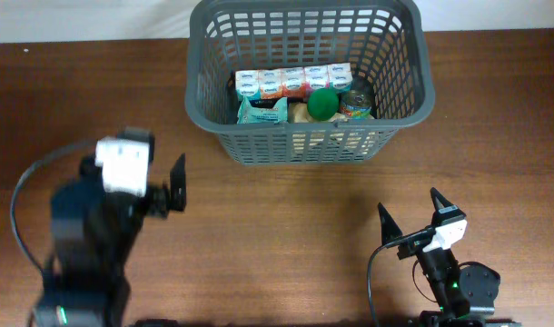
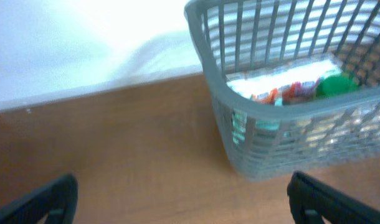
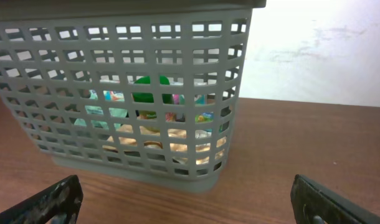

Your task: Pack container

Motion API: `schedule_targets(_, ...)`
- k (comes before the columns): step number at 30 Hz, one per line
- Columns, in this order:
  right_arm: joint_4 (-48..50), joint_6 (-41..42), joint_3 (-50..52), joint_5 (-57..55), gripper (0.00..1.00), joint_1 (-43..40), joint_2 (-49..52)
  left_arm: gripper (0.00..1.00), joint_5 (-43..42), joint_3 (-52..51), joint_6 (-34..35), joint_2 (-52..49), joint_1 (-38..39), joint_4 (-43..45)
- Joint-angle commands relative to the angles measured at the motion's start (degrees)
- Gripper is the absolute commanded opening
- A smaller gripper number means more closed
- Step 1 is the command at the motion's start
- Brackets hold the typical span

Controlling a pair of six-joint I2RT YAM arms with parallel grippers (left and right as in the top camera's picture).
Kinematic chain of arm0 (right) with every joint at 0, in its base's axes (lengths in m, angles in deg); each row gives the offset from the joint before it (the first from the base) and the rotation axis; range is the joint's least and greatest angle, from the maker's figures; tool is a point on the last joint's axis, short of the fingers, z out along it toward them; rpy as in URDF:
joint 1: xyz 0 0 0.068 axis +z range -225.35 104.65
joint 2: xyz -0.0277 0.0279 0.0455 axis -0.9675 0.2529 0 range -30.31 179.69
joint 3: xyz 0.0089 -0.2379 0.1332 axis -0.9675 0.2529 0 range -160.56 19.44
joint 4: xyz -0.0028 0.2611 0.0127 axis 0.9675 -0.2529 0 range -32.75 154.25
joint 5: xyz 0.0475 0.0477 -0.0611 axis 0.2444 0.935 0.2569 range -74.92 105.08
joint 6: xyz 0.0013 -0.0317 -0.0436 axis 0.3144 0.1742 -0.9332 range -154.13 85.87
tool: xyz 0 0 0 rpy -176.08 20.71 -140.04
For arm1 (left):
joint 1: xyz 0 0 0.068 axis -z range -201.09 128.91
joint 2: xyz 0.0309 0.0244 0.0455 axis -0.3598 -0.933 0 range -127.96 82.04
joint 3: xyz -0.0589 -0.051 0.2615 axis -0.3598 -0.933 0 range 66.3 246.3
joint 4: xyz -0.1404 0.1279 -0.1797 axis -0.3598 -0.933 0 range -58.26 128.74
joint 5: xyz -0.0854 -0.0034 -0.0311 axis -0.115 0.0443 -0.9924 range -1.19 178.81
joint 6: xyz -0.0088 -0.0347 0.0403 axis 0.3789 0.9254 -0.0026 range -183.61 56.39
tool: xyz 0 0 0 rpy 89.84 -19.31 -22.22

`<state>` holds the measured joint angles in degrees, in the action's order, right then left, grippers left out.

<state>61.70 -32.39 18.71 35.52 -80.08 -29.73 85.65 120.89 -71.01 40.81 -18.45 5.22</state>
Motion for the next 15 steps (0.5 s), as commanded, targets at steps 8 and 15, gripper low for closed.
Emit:
schedule_targets(8, -0.2, 0.44, 0.42, -0.11, 0.99, 0.59, -0.37, 0.99, 1.9, -38.58, 0.48, 33.24, 0.22, 26.82)
schedule_targets(15, -0.2, 0.44, 0.42, -0.11, 0.99, 0.59, -0.37, 0.99, 1.95, -51.01, 0.46, 40.98, 0.17, 32.35)
